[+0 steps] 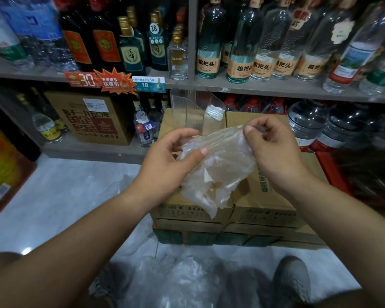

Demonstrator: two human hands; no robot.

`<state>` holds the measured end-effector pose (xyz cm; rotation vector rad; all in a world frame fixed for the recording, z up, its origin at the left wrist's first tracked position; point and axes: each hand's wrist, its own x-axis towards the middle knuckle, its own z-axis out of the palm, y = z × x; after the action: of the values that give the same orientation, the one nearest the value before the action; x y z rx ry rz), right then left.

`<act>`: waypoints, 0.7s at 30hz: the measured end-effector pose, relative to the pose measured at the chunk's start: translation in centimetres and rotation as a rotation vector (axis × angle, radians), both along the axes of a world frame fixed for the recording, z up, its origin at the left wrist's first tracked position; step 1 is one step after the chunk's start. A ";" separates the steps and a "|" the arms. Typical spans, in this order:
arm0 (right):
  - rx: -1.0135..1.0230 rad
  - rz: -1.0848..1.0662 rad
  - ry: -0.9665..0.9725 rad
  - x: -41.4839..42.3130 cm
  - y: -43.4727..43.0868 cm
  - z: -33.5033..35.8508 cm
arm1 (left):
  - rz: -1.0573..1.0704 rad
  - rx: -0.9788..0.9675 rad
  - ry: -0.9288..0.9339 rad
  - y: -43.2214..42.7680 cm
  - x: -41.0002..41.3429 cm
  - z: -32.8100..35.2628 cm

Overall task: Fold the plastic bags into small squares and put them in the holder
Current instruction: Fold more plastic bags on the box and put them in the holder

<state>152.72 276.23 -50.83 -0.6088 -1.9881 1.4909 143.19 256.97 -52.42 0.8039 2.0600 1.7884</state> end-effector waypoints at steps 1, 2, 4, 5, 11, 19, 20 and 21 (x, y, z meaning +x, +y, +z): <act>0.022 0.000 -0.006 0.0 0.0 0.0 | 0.006 -0.014 0.053 0.0 0.0 0.0; 0.055 0.001 -0.011 0.0 0.1 0.0 | 0.008 -0.039 0.108 -0.1 0.0 0.1; 0.154 0.005 -0.017 0.0 0.3 0.0 | 0.006 -0.085 0.181 -0.2 -0.1 0.3; 0.199 0.012 -0.026 0.0 0.5 0.0 | 0.013 -0.099 0.188 -0.2 -0.1 0.4; 0.172 0.057 -0.089 -0.4 1.1 0.2 | 0.136 -0.116 0.087 -0.1 -1.1 0.1; 0.092 0.085 -0.190 1.1 -0.1 0.6 | 0.318 0.020 -0.331 -0.1 -3.5 -1.1; 0.088 0.187 -0.268 1.5 -0.3 0.5 | 0.329 0.051 -0.406 -0.1 -3.8 -1.3; 0.093 0.304 -0.369 2.0 -0.3 0.4 | 0.337 0.080 -0.472 0.0 -4.0 -1.5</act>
<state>154.70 275.89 -50.40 -0.5958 -2.5125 1.5326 139.23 256.92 -53.87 0.0280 1.8879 1.9997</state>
